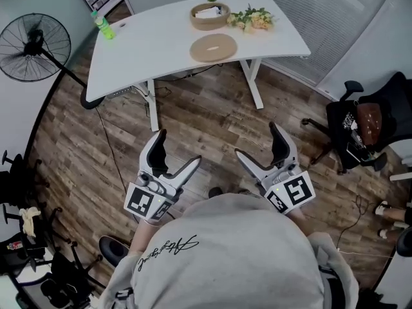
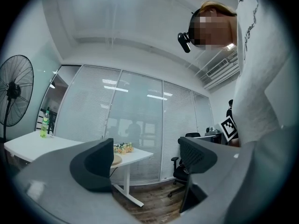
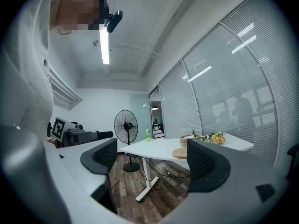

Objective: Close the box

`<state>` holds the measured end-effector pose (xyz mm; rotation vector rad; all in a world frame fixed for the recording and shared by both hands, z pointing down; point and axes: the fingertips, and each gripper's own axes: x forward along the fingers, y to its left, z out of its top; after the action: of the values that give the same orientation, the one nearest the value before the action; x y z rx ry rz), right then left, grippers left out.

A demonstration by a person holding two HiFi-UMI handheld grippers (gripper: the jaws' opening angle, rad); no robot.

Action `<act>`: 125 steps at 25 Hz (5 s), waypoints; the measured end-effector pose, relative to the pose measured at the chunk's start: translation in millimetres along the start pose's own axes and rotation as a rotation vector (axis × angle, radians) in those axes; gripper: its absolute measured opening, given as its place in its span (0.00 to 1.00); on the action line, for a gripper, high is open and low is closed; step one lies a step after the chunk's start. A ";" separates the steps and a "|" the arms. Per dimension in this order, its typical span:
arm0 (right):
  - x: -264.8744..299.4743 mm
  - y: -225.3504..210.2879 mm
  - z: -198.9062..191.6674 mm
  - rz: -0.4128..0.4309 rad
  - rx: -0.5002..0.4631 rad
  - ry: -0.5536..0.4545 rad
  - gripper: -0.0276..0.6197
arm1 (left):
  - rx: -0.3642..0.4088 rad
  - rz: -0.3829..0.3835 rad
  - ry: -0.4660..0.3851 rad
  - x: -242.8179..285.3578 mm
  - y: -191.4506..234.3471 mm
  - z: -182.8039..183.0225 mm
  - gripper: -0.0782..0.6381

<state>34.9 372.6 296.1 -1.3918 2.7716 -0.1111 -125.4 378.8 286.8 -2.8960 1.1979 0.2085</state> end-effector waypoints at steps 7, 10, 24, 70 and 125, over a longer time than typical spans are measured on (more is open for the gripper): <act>-1.5 11.0 -2.3 -0.043 -0.008 0.007 0.73 | 0.082 -0.040 0.028 -7.4 8.2 -5.7 0.71; -6.4 10.2 -8.1 -0.057 -0.008 0.028 0.73 | 0.097 -0.039 0.029 -6.4 12.2 -9.5 0.71; 34.4 -18.9 -1.0 0.010 0.002 -0.002 0.73 | 0.086 0.042 0.018 18.6 48.7 -6.1 0.71; 207.4 -265.0 5.0 0.289 -0.057 0.049 0.71 | 0.066 0.205 -0.004 275.3 173.2 -31.7 0.70; 433.7 -321.1 12.4 0.153 -0.071 0.073 0.70 | 0.084 -0.038 0.029 384.3 383.8 -34.6 0.68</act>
<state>33.4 -167.1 308.9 -1.2077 2.9572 -0.0608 -122.0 -165.4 293.1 -2.8561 1.1256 0.1134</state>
